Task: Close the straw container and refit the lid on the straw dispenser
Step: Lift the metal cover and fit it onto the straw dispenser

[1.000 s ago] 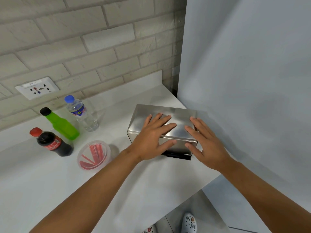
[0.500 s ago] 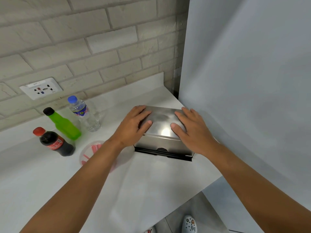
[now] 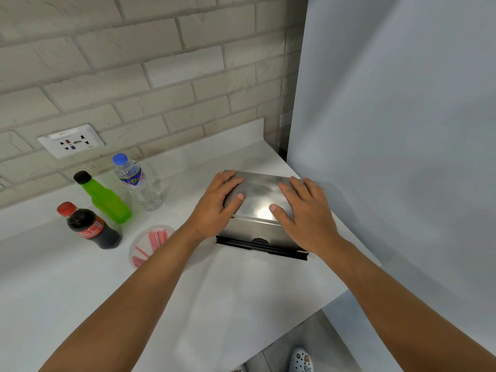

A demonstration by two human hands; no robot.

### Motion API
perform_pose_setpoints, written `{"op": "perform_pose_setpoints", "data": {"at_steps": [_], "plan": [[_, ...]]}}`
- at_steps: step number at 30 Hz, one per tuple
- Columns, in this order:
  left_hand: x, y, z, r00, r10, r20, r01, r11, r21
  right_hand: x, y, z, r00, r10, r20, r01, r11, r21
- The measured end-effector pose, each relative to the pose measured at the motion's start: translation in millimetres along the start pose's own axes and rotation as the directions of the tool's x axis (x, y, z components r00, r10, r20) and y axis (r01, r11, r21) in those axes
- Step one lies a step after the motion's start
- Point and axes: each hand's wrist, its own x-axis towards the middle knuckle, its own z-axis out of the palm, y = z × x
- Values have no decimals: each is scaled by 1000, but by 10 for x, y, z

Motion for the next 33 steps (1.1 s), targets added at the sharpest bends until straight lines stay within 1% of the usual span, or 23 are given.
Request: {"op": "perform_pose_setpoints", "data": {"at_steps": [4, 8, 13, 16, 19, 21, 23, 25, 27, 29, 33], "plan": [[-23, 18, 2, 1000, -16, 5, 16, 1000, -2, -3, 12, -9, 1000, -18, 4, 18, 1000, 16], [-39, 25, 9, 1000, -28, -2, 28, 1000, -9, -15, 60, -30, 998, -55, -18, 57, 996, 76], [-182, 97, 86, 998, -38, -46, 37, 999, -37, 10, 163, -48, 987, -146, -63, 151, 985, 87], [-341, 169, 200, 989, -93, -112, 90, 995, -32, 53, 249, -100, 981, -195, -23, 196, 973, 124], [-478, 257, 295, 966, -120, -230, 119, 993, -20, 59, 280, -117, 982, -191, 7, 188, 971, 150], [-534, 292, 325, 952, -135, -276, 134, 991, -24, 16, 256, -84, 992, -121, -27, 124, 976, 179], [-572, 316, 332, 944, -157, -290, 147, 988, -56, -64, 210, -76, 999, 39, -38, -25, 953, 303], [-612, 356, 326, 932, -231, -281, 199, 970, -137, -158, 164, -96, 980, 200, 22, -186, 861, 474], [-650, 375, 315, 901, -360, -241, 292, 916, -276, -229, 187, -79, 942, 318, 108, -314, 721, 617], [-672, 384, 323, 870, -449, -201, 344, 847, -406, -268, 240, -79, 911, 361, 200, -394, 612, 686], [-700, 451, 355, 855, -485, -184, 374, 822, -430, -279, 339, -48, 911, 316, 264, -403, 553, 729]]}}
